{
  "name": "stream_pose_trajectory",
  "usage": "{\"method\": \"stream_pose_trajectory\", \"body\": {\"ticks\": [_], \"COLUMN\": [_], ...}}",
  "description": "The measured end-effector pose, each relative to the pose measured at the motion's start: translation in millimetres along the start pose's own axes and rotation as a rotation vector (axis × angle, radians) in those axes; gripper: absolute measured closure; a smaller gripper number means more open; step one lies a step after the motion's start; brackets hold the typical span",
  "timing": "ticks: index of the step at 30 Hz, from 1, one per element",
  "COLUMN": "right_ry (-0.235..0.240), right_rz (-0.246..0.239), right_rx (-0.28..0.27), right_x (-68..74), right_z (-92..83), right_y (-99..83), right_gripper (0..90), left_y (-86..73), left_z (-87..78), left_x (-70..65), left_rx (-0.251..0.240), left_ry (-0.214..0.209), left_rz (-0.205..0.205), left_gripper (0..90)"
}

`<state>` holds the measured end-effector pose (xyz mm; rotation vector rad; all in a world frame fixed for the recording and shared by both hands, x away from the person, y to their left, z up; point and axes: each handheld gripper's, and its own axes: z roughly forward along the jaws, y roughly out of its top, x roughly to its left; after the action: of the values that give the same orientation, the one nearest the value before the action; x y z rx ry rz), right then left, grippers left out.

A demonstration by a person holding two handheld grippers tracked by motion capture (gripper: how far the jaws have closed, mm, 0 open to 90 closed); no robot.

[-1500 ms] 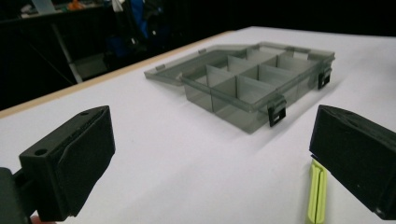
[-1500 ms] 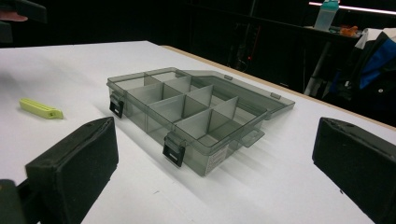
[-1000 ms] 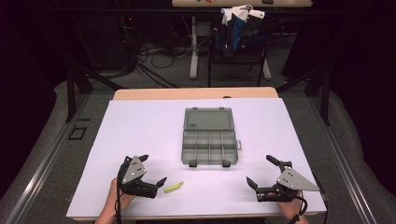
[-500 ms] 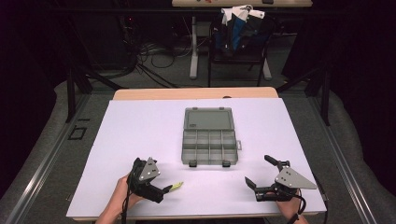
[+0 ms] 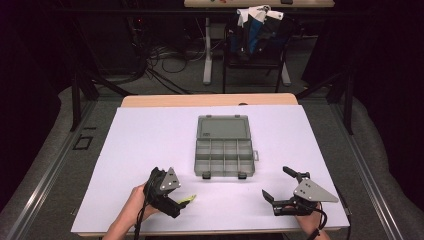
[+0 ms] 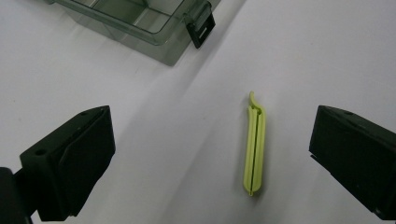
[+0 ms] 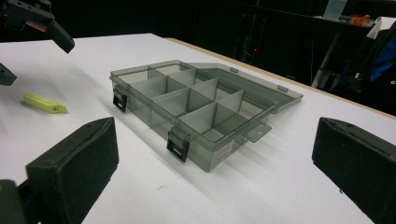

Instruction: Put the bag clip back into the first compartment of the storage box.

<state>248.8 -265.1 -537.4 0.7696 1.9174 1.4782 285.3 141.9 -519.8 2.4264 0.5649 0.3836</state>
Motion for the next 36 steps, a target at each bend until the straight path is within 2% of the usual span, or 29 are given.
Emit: {"method": "stream_pose_trajectory", "body": {"ticks": [6, 7, 12, 17, 20, 21, 24, 25, 30, 36], "right_ry": [-0.003, -0.003, -0.003, -0.002, -0.001, -0.001, -0.001, -0.002, 0.001, -0.001], "right_rz": [0.001, -0.001, -0.007, -0.006, -0.014, -0.013, -0.013, -0.013, -0.011, -0.003], "right_rx": [0.010, 0.008, 0.011, 0.017, 0.019, 0.019, 0.018, 0.018, 0.020, 0.017], "right_x": [0.0, 0.0, 1.0, 1.9, 1.3, 1.4, 1.6, 1.6, 1.6, 1.3], "right_z": [-0.1, -0.2, -0.6, -0.6, 0.0, -0.1, 0.0, -0.1, -0.2, -0.5], "right_y": [-0.4, -0.2, 0.3, 0.4, 0.3, 0.3, 0.4, 0.4, 0.2, -0.2], "right_gripper": [0.1, 0.1, 0.1, 0.2, 0.2, 0.2, 0.2, 0.2, 0.2, 0.3], "left_y": [1.3, 1.5, 3.5, 6.2, 6.9, 6.8, 6.3, 6.0, 5.2, 4.6], "left_z": [4.0, 5.1, 6.6, 8.6, 10.6, 11.1, 12.4, 13.2, 18.8, 22.2], "left_x": [-1.8, -2.4, -4.9, -5.7, -6.6, -6.5, -7.1, -7.4, -9.4, -10.7], "left_rx": [0.033, 0.055, 0.087, 0.109, 0.121, 0.119, 0.122, 0.119, 0.137, 0.149], "left_ry": [-0.022, -0.027, -0.030, -0.035, -0.040, -0.044, -0.042, -0.041, -0.071, -0.112], "left_rz": [-0.005, -0.001, 0.018, 0.038, 0.039, 0.035, 0.040, 0.040, 0.054, 0.056], "left_gripper": [0.0, 0.0, 2.1, 13.5, 16.7, 22.5, 26.7, 31.6, 38.6, 55.5]}}
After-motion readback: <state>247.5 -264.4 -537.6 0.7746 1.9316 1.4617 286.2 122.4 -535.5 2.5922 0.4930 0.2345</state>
